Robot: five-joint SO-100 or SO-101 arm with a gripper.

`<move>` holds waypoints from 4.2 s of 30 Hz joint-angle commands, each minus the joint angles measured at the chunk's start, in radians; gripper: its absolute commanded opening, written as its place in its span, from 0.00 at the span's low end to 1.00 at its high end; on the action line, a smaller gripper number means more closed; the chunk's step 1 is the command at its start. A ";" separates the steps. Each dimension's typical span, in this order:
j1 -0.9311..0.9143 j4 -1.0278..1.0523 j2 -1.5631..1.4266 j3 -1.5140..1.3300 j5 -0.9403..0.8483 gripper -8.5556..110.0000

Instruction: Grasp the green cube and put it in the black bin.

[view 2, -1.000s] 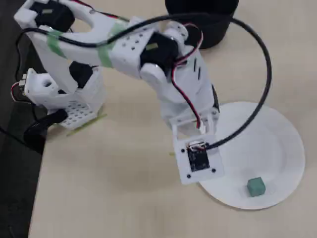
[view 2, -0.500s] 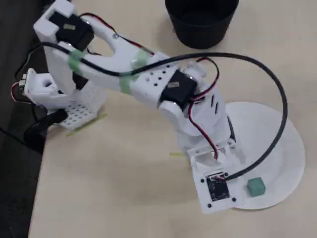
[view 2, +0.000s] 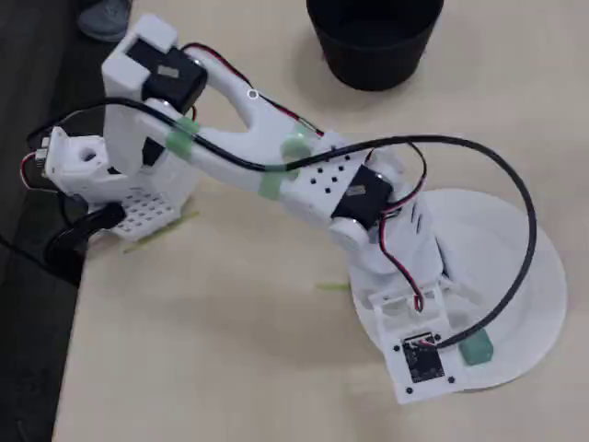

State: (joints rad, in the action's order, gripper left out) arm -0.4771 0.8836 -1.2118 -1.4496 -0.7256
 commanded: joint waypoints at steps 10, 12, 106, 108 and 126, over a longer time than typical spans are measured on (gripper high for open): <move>-0.064 -0.097 0.029 0.117 0.023 0.32; -0.063 -0.097 0.054 0.150 0.015 0.31; 1.155 0.908 -0.011 0.729 0.775 0.27; 1.150 0.907 -0.003 0.747 0.776 0.09; 0.480 0.531 -1.424 -0.457 0.793 0.07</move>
State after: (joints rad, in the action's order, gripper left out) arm 0.0107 1.5156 -2.2918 -1.5831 0.0506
